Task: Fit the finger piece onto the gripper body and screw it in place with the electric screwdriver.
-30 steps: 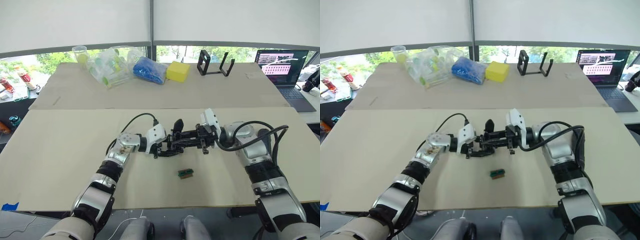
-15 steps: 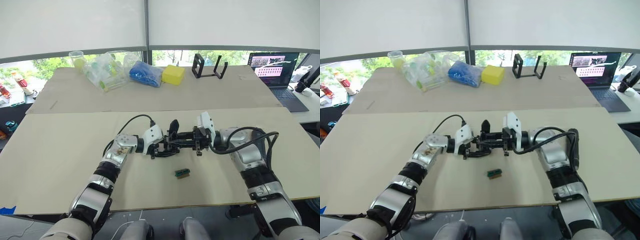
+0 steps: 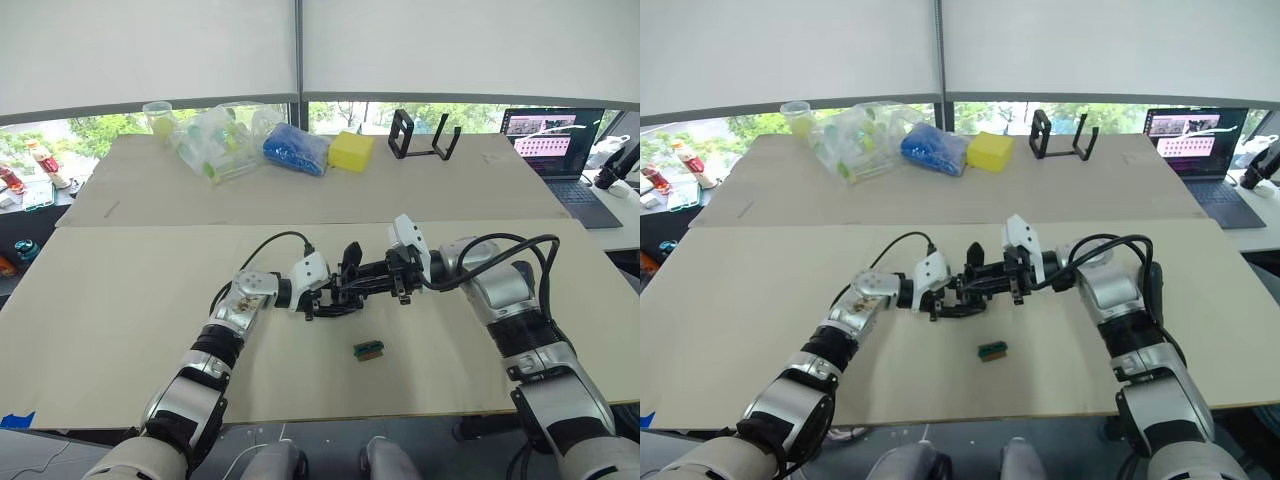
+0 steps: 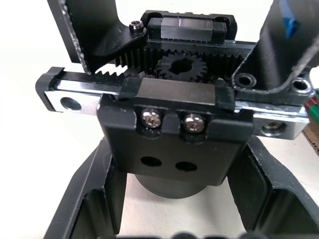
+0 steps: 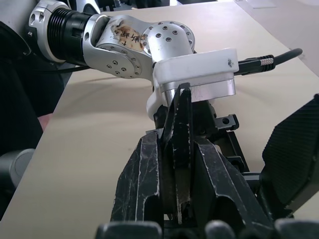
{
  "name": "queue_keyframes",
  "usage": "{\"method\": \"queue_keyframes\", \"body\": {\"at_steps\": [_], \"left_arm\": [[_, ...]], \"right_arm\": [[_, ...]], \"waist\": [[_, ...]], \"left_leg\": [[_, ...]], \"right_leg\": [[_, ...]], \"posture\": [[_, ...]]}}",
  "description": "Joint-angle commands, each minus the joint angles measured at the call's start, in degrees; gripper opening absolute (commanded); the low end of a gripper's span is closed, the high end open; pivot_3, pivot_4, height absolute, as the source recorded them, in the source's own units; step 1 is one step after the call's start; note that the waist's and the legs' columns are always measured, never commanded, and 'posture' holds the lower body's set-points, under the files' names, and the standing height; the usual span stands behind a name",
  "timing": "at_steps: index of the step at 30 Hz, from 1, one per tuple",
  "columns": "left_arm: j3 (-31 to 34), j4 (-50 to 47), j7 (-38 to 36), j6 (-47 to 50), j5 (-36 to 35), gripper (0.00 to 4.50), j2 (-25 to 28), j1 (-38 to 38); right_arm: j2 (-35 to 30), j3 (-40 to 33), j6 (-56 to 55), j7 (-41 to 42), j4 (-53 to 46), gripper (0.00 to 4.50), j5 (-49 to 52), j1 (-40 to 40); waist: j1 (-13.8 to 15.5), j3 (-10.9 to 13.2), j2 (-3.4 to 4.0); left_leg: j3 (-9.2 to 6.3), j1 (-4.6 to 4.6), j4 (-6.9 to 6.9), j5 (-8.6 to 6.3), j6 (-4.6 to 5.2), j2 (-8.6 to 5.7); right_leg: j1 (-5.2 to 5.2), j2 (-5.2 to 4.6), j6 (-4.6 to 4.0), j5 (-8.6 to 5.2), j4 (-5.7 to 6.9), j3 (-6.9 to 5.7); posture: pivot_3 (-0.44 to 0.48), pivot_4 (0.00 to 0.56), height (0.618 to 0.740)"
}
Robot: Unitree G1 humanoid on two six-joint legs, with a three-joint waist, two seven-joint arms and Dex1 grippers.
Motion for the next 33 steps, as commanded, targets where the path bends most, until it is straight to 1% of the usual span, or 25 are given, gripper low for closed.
{"method": "queue_keyframes", "body": {"at_steps": [1, 4, 7, 12, 17, 23, 27, 33], "left_arm": [[1.1, -3.7, -0.7, -0.4, -1.6, 2.3, 0.3, -0.9], [1.2, -3.6, -0.6, -0.5, -1.6, 2.3, 0.3, -0.9], [1.1, -3.6, -0.6, -0.6, -1.7, 2.3, 0.4, -0.8], [1.1, -3.7, -0.6, -0.6, -1.7, 2.3, 0.3, -0.7], [1.1, -4.1, -0.8, -0.5, -1.7, 2.3, 0.8, -0.6], [1.1, -4.8, -0.8, -0.3, -1.6, 2.3, 1.0, -0.3], [1.1, -4.5, -0.8, -0.2, -1.7, 2.3, 0.9, -0.6], [1.0, -3.4, -0.8, -0.7, -1.6, 2.3, 0.3, -1.2]], "right_arm": [[-1.2, 7.4, 4.9, -4.5, 5.2, 0.35, -10.2, 7.0], [-1.9, 5.5, 10.2, -8.8, 0.8, 0.35, -8.1, 9.8], [-3.2, 5.2, 12.4, -9.6, -2.3, 0.35, -7.7, 12.0], [-2.7, 6.7, 12.2, -9.1, 1.1, 0.35, -9.1, 10.2], [-2.6, 9.2, 8.8, -4.5, 3.5, 0.35, -10.2, 8.4], [-2.2, 9.9, 5.0, -2.5, 5.5, 0.35, -11.1, 7.2], [-2.1, 8.1, 5.6, -4.3, 2.8, 0.35, -9.4, 8.3], [-2.6, 6.9, 11.3, -7.9, -2.1, 0.35, -7.7, 10.1]], "waist": [[0.0, 0.0, 0.0], [0.0, -0.2, 0.03], [0.0, -0.3, 0.11], [0.0, -0.3, 0.1], [0.0, -0.3, 0.1], [0.0, -0.3, 0.1], [0.0, -0.3, 0.1], [-0.1, -0.3, 0.1]], "left_leg": [[0.0, 0.0, 0.0, -0.19, 0.05, 0.0], [-0.01, 0.05, -0.01, -0.19, 0.04, 0.01], [-0.01, 0.04, -0.01, -0.22, 0.02, 0.02], [0.0, 0.05, -0.03, -0.22, 0.09, 0.02], [0.0, 0.05, -0.02, -0.23, 0.09, 0.02], [0.0, 0.05, -0.05, -0.24, 0.09, 0.02], [0.0, 0.05, -0.05, -0.25, 0.07, 0.03], [0.0, 0.05, -0.08, -0.27, 0.05, 0.04]], "right_leg": [[0.0, -0.01, 0.0, 0.0, -0.01, 0.01], [0.02, 0.0, 0.0, 0.0, -0.01, 0.0], [0.02, 0.0, -0.04, -0.02, -0.03, 0.02], [0.03, 0.0, -0.04, -0.02, -0.06, 0.02], [0.05, 0.0, -0.05, -0.03, -0.12, 0.01], [0.05, 0.0, -0.06, -0.03, -0.13, 0.02], [0.05, 0.0, -0.06, -0.04, -0.13, 0.03], [0.04, -0.01, -0.07, -0.04, -0.16, 0.09]], "posture": [[0.0, 0.15, 0.74], [0.0, 0.15, 0.74], [0.0, 0.15, 0.74], [0.0, 0.15, 0.74], [0.0, 0.15, 0.74], [0.0, 0.15, 0.74], [0.0, 0.15, 0.74], [0.0, 0.15, 0.74]]}}
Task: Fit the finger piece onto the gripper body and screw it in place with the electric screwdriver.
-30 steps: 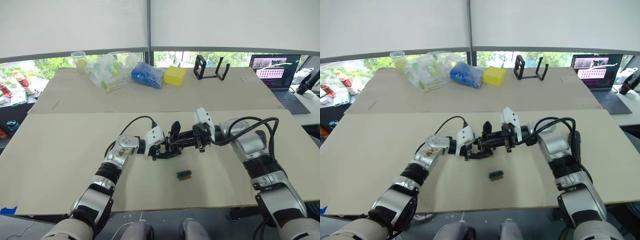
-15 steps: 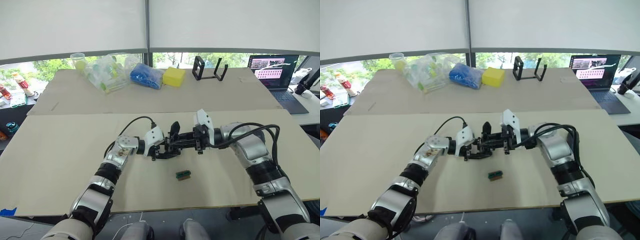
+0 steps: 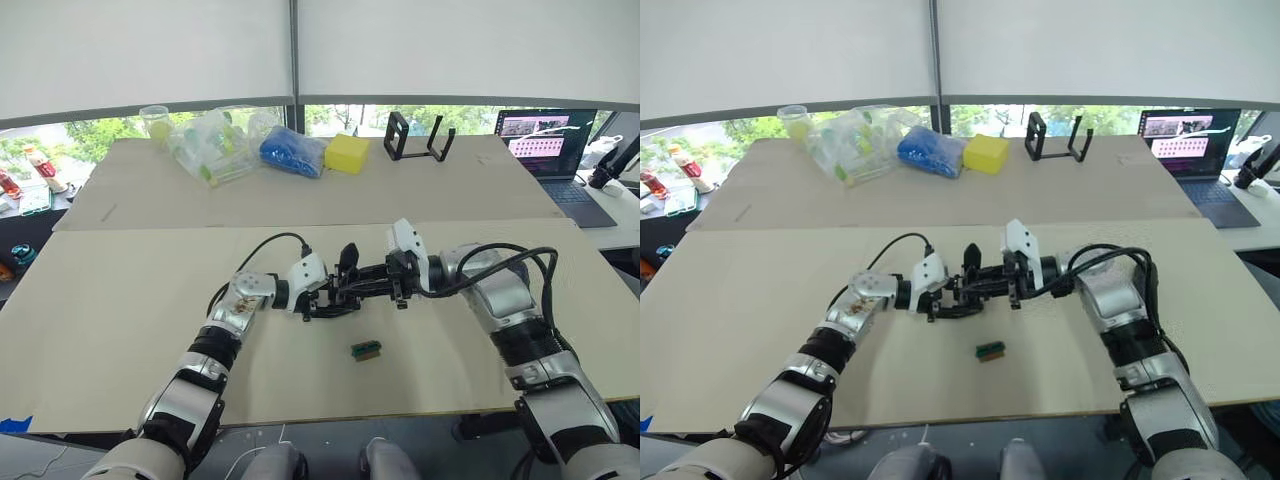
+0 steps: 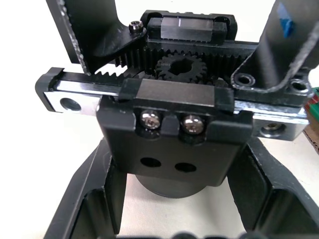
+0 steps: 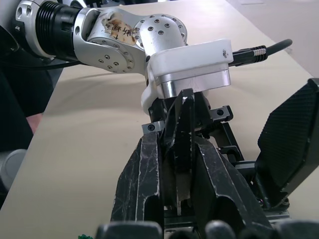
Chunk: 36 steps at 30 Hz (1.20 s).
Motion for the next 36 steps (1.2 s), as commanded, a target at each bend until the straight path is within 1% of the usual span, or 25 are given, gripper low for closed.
{"method": "queue_keyframes", "body": {"at_steps": [1, 6, 13, 16, 21, 25, 36], "left_arm": [[1.0, -2.7, -1.0, -0.8, -1.7, 2.3, -0.4, -1.7], [1.0, -2.5, -1.1, -0.9, -1.7, 2.3, -0.6, -1.8], [1.1, -2.9, -1.0, -0.9, -1.6, 2.3, -0.3, -1.5], [1.1, -2.9, -0.9, -0.9, -1.6, 2.3, -0.4, -1.6], [1.1, -2.4, -0.8, -1.1, -1.6, 2.3, -0.6, -1.9], [1.0, -2.0, -0.8, -1.3, -1.5, 2.3, -1.1, -2.0], [1.3, -2.4, -0.9, -1.0, -1.6, 2.3, -0.7, -2.1]], "right_arm": [[-1.9, 7.4, 9.1, -2.5, 3.7, 0.35, -7.8, 6.6], [-2.0, 9.7, 11.8, -1.6, 4.0, 0.35, -9.0, 4.8], [-1.4, 11.0, 9.5, 0.3, 7.2, 0.35, -10.8, 2.1], [-1.8, 10.7, 9.5, 0.4, 6.9, 0.35, -10.8, 2.6], [-3.0, 9.0, 12.7, -2.2, 3.0, 0.35, -9.6, 4.9], [-4.3, 9.3, 13.7, -2.2, 0.1, 0.35, -8.9, 6.3], [-3.2, 10.4, 14.0, -1.7, 3.1, 0.35, -9.7, 3.4]], "waist": [[0.0, 0.0, 0.0], [0.1, 0.0, 0.0], [0.0, 0.0, 0.0], [0.0, 0.0, 0.0], [0.1, 0.0, 0.0], [0.1, 0.0, 0.0], [0.2, 0.0, 0.0]], "left_leg": [[0.0, 0.0, -0.01, 0.0, 0.0, 0.0], [0.0, 0.0, -0.03, -0.02, 0.04, 0.0], [0.01, 0.0, -0.04, -0.02, 0.04, 0.0], [0.01, 0.0, -0.04, -0.02, 0.04, 0.0], [0.01, -0.01, -0.05, -0.07, -0.04, 0.0], [0.01, -0.03, -0.06, -0.08, -0.04, 0.0], [0.0, 0.21, -0.35, -0.12, -0.04, 0.0]], "right_leg": [[0.0, 0.0, -0.01, 0.0, 0.0, 0.01], [-0.01, 0.0, -0.03, -0.01, -0.03, 0.02], [-0.01, 0.0, -0.05, -0.03, -0.06, 0.04], [-0.01, 0.0, -0.05, -0.03, -0.06, 0.05], [-0.01, 0.0, -0.06, -0.03, -0.07, 0.06], [-0.01, -0.02, -0.07, -0.04, -0.11, 0.06], [0.45, -0.02, -0.07, -0.04, -0.73, 0.03]], "posture": [[0.0, 0.15, 0.74], [0.0, 0.15, 0.74], [0.0, 0.15, 0.74], [0.0, 0.15, 0.74], [0.0, 0.15, 0.74], [0.0, 0.15, 0.74], [0.0, 0.15, 0.74]]}}
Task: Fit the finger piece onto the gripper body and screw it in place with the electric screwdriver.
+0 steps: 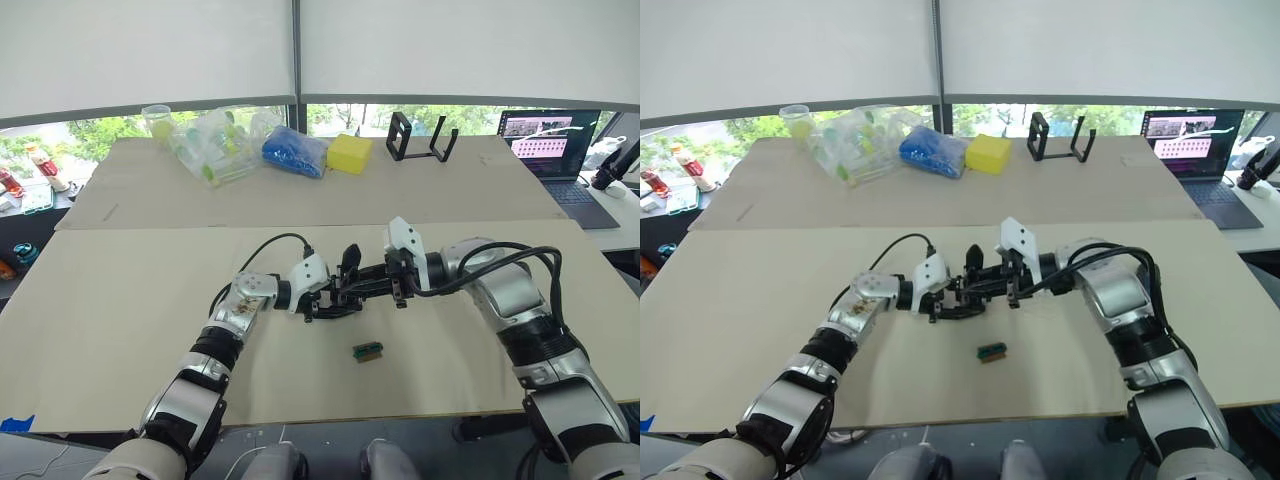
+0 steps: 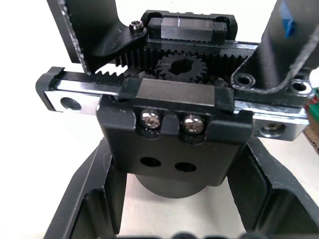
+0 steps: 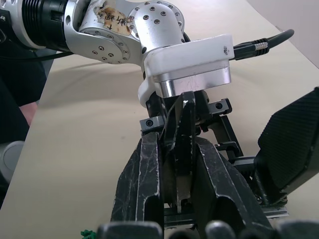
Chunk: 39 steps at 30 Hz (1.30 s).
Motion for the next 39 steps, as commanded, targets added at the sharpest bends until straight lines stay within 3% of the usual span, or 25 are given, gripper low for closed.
{"method": "queue_keyframes", "body": {"at_steps": [1, 9, 11, 14, 24, 33, 39], "left_arm": [[1.4, -2.5, -0.7, -0.9, -1.8, 2.3, 0.0, -2.0], [1.4, -2.8, -0.5, -0.9, -1.7, 2.3, 0.1, -1.5], [1.4, -2.7, -0.4, -0.9, -1.7, 2.3, 0.1, -1.6], [1.3, -2.3, -0.5, -1.0, -1.7, 2.3, 0.0, -1.7], [0.9, -0.8, -0.3, -1.5, -1.1, 2.3, -1.5, -0.8], [1.2, 4.0, 1.1, -4.0, -0.3, 2.3, -2.7, -1.7], [1.3, 6.7, 2.0, -4.3, 0.4, 2.3, -3.0, -3.1]], "right_arm": [[-1.0, 8.9, 6.0, -0.4, 8.2, 0.35, -8.2, 4.9], [0.3, 5.0, 0.5, -0.7, 5.6, 0.35, -5.7, 5.7], [1.5, 2.5, 0.3, -1.7, 3.8, 1.38, -3.5, 5.6], [2.2, -0.1, 0.1, -1.9, 0.9, 2.31, -1.8, 5.7], [-2.6, -7.6, -1.3, -4.0, -9.7, 2.34, 0.4, 7.9], [-7.4, -16.9, 7.9, -5.9, -22.4, 2.34, 10.7, 9.4], [-16.0, -23.6, 12.4, -5.3, -29.5, 2.34, 14.5, 15.8]], "waist": [[0.0, 0.0, 0.0], [0.0, 0.0, -0.01], [0.0, 0.0, -0.03], [0.0, 0.3, 0.04], [1.3, 0.7, -0.02], [2.0, 1.0, -0.05], [2.7, 1.1, -0.08]], "left_leg": [[0.0, 0.0, -0.01, 0.0, 0.0, 0.0], [0.0, 0.02, -0.06, -0.02, -0.03, 0.0], [0.0, 0.02, -0.07, -0.02, -0.03, 0.0], [0.02, -0.25, -0.09, 0.01, -0.07, -0.02], [0.05, -0.91, -0.08, 0.64, -0.29, -0.07], [-0.01, -1.17, -0.01, 0.65, -0.24, -0.09], [-0.02, -1.24, 0.06, 0.54, 0.05, -0.1]], "right_leg": [[0.01, 0.0, 0.0, 0.0, -0.01, 0.0], [0.04, -0.02, 0.0, 0.0, -0.03, 0.0], [0.05, -0.02, 0.0, 0.0, -0.04, 0.0], [-0.05, -0.02, -0.01, 0.01, 0.01, 0.07], [-0.86, 0.02, -0.06, 0.05, 0.15, 0.08], [-0.94, -0.01, -0.03, 0.08, 0.03, -0.04], [-0.92, -0.09, -0.06, 0.16, 0.0, -0.13]], "posture": [[0.0, 0.15, 0.74], [0.0, 0.15, 0.74], [0.0, 0.15, 0.74], [0.0, 0.15, 0.74], [0.0, 0.15, 0.74], [0.0, 0.15, 0.74], [0.0, 0.15, 0.74]]}}
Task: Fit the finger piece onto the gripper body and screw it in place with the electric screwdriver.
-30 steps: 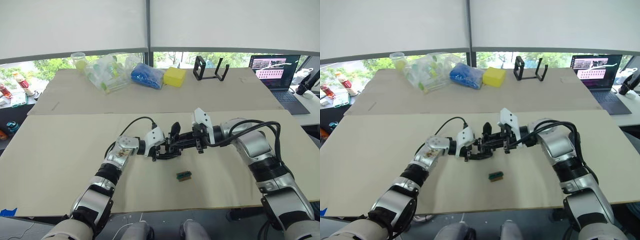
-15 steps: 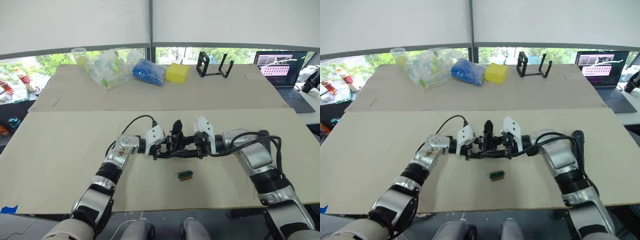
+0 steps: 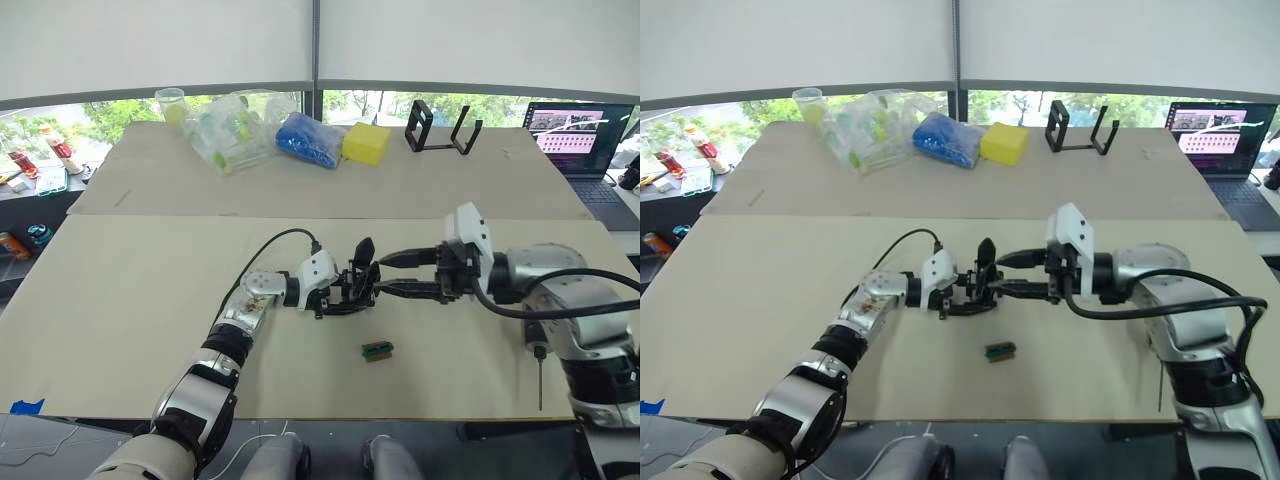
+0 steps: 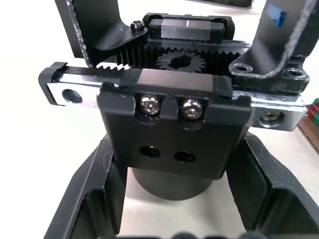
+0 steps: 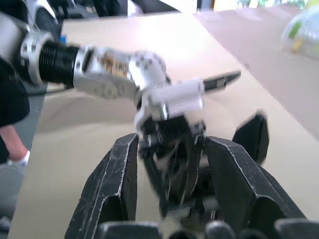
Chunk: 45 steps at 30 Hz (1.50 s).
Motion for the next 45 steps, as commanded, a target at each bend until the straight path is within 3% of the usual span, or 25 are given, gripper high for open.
{"method": "queue_keyframes", "body": {"at_steps": [1, 3, 5, 10, 12, 17, 20, 23, 32, 43, 45], "left_arm": [[0.3, 2.4, 2.1, 0.6, 1.2, 2.8, 0.4, -1.0], [0.4, 3.1, 2.5, 0.8, 1.2, 3.77, 0.3, -1.1], [0.3, 2.5, 1.8, 1.1, 1.0, 4.5, 0.8, -0.3], [1.2, -7.1, -2.5, 6.1, -1.4, 4.5, 5.8, 3.9], [1.6, -12.9, -4.4, 9.3, -2.9, 4.5, 8.2, 5.8], [5.4, -39.7, -12.6, 27.2, -14.5, 4.5, 21.6, 12.0], [7.2, -50.2, -14.6, 35.9, -20.3, 4.5, 27.9, 12.0], [7.9, -56.2, -15.0, 40.2, -23.9, 4.5, 31.2, 11.0], [8.7, -61.0, -12.4, 44.9, -29.5, 4.5, 31.6, 6.9], [8.3, -61.4, -12.9, 45.6, -31.6, 4.5, 32.1, 4.3], [8.4, -61.0, -13.4, 45.1, -31.4, 4.5, 32.9, 4.3]], "right_arm": [[-5.3, -6.4, 3.1, 0.6, -5.1, 2.34, 3.6, 1.9], [-7.7, -7.7, 4.4, 0.4, -6.1, 2.34, 4.3, 3.3], [-10.7, -10.2, 7.9, -0.8, -7.1, 2.86, 5.6, 4.7], [-18.2, -14.8, 20.1, -8.4, -8.3, 4.48, 5.0, 7.4], [-20.7, -16.1, 25.3, -10.3, -7.6, 4.48, 5.7, 7.6], [-28.1, -17.3, 41.6, -15.6, -1.3, 4.48, 5.1, 5.5], [-29.8, -14.3, 52.0, -18.7, 5.8, 4.48, 4.5, 0.9], [-29.8, -9.6, 54.8, -21.5, 12.1, 4.48, 2.4, -3.4], [-22.8, 5.0, 56.0, -26.4, 34.5, 4.48, -4.5, -19.3], [-17.3, 15.7, 48.6, -22.6, 48.0, 4.48, -10.5, -24.3], [-16.5, 17.3, 47.4, -21.2, 48.5, 3.93, -11.1, -24.7]], "waist": [[0.0, 0.0, 0.02], [0.0, 0.1, 0.0], [0.0, 0.1, 0.0], [-0.5, 0.2, 0.03], [-0.8, 0.3, 0.11], [-1.4, 0.7, 0.33], [-1.1, 0.8, 0.42], [-1.1, 0.8, 0.45], [-1.6, 0.9, 0.56], [-1.5, 0.9, 0.57], [-1.6, 1.0, 0.57]], "left_leg": [[0.0, 0.0, 0.01, 0.0, 0.0, 0.0], [-0.01, 0.01, 0.06, -0.02, 0.05, 0.01], [-0.01, 0.0, 0.06, -0.04, 0.1, 0.04], [0.0, -0.02, 0.05, -0.03, 0.11, 0.08], [0.01, -0.05, 0.03, -0.03, 0.11, 0.09], [0.0, -0.21, 0.02, -0.03, 0.08, 0.1], [0.01, -0.24, 0.04, 0.0, 0.02, 0.08], [0.04, -0.23, 0.04, -0.02, 0.0, 0.02], [0.13, -0.22, 0.03, 0.37, -0.17, -0.01], [0.15, -0.24, 0.16, 0.4, -0.15, -0.04], [0.15, -0.23, 0.19, 0.4, -0.15, -0.02]], "right_leg": [[0.0, 0.0, 0.0, 0.01, 0.0, 0.0], [0.03, 0.0, -0.04, 0.03, 0.03, -0.02], [0.01, 0.02, -0.05, 0.04, 0.05, -0.03], [-0.02, 0.02, -0.06, 0.04, 0.03, -0.02], [-0.05, 0.0, -0.06, 0.04, 0.03, 0.01], [-0.18, -0.06, -0.07, 0.04, 0.01, 0.02], [-0.18, -0.13, -0.07, 0.04, -0.01, -0.01], [-0.13, -0.21, -0.07, 0.04, -0.05, -0.03], [-0.17, -0.08, -0.07, 0.04, 0.02, -0.03], [-0.1, 0.2, -0.02, 0.07, 0.05, -0.16], [-0.11, 0.2, -0.02, 0.07, 0.1, -0.15]], "posture": [[0.0, 0.15, 0.74], [0.0, 0.15, 0.74], [0.0, 0.15, 0.74], [0.0, 0.15, 0.74], [0.0, 0.15, 0.74], [0.0, 0.15, 0.74], [0.0, 0.15, 0.74], [0.0, 0.15, 0.74], [0.0, 0.15, 0.74], [0.0, 0.15, 0.74], [0.0, 0.15, 0.74]]}}
